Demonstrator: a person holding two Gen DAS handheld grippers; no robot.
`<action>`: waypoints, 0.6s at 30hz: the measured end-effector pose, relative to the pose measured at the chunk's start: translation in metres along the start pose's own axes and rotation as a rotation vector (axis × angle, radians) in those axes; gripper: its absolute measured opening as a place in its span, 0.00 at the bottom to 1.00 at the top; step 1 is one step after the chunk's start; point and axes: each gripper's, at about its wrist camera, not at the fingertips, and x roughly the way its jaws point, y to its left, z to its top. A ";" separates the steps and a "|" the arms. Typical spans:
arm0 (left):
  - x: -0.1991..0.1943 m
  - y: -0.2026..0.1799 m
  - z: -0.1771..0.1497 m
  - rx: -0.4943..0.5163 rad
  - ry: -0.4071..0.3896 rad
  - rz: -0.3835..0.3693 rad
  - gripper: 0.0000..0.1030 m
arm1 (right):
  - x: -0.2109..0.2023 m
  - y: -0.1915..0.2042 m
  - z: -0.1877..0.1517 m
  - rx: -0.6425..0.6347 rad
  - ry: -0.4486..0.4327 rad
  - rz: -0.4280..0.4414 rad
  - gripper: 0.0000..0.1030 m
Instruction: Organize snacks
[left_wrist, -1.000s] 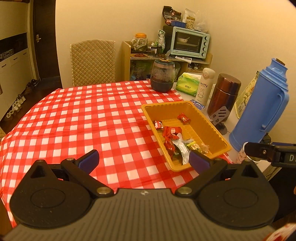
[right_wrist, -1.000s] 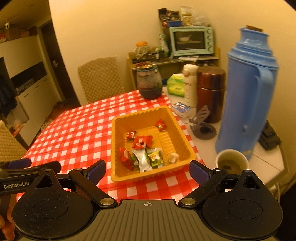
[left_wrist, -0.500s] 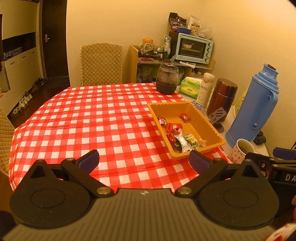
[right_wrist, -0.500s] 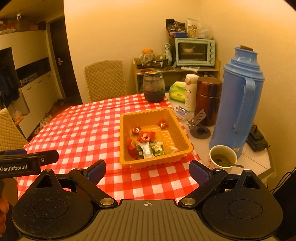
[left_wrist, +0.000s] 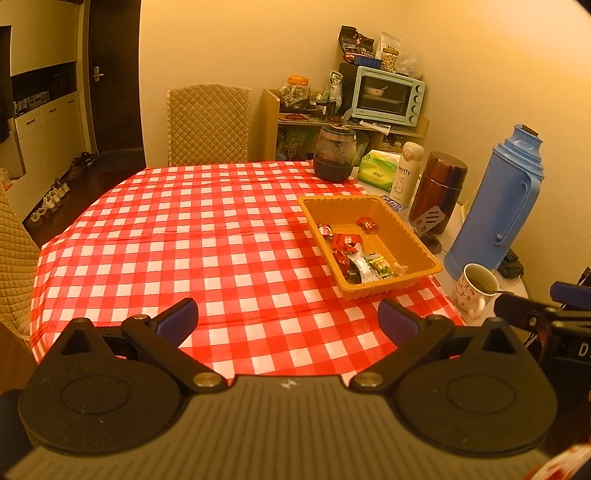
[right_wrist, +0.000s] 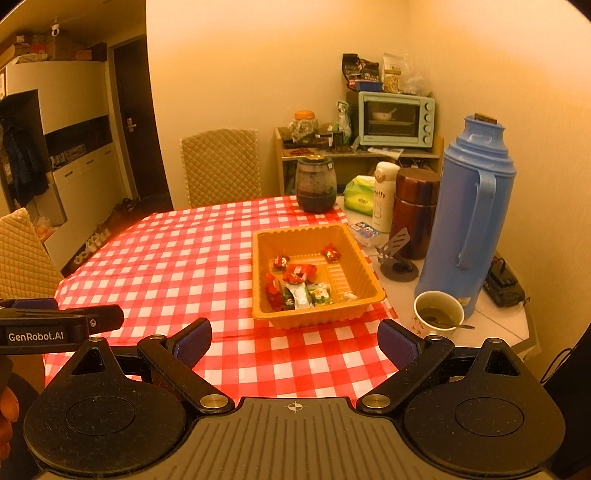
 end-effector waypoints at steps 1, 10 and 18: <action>-0.002 0.000 -0.001 -0.001 -0.003 0.001 1.00 | -0.001 0.001 0.000 -0.002 -0.002 0.004 0.93; -0.015 0.005 -0.009 -0.007 -0.010 0.013 1.00 | -0.009 0.014 0.000 -0.034 -0.011 0.026 0.93; -0.016 0.009 -0.011 -0.014 -0.014 0.019 1.00 | -0.010 0.017 0.000 -0.052 -0.012 0.029 0.93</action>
